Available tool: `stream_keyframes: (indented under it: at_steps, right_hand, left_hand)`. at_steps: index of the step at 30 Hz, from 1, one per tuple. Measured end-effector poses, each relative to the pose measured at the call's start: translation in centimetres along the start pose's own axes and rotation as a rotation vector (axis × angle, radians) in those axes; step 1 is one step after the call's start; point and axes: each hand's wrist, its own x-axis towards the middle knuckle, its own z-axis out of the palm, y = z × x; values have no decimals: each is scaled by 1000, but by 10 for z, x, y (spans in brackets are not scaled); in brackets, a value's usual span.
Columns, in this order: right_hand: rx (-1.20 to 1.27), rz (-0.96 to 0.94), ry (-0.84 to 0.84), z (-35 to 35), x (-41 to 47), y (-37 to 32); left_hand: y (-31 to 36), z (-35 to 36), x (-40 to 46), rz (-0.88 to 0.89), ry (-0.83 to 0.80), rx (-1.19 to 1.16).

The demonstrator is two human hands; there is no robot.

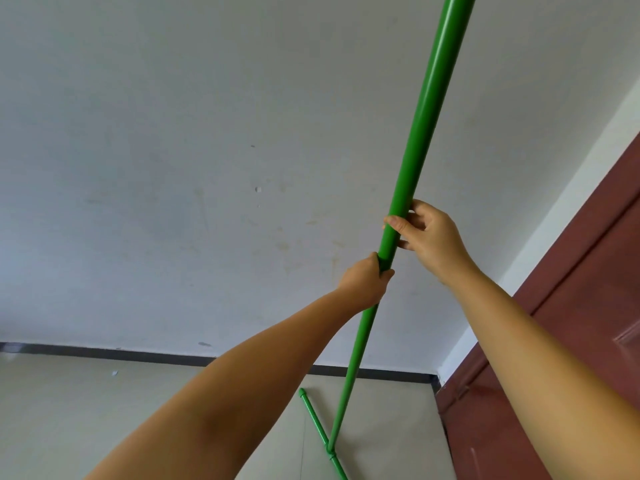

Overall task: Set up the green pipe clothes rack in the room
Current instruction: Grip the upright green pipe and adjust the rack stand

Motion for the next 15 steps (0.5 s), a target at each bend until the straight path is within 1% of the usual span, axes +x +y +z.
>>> stream_keyframes:
  at_steps: [8,15]
  right_hand:
    - [-24,9,26,-54,0,19]
    - [-39,9,-42,-59,0,21]
  left_hand:
    - [43,40,18,10,4,-19]
    - [41,43,13,17,16,-95]
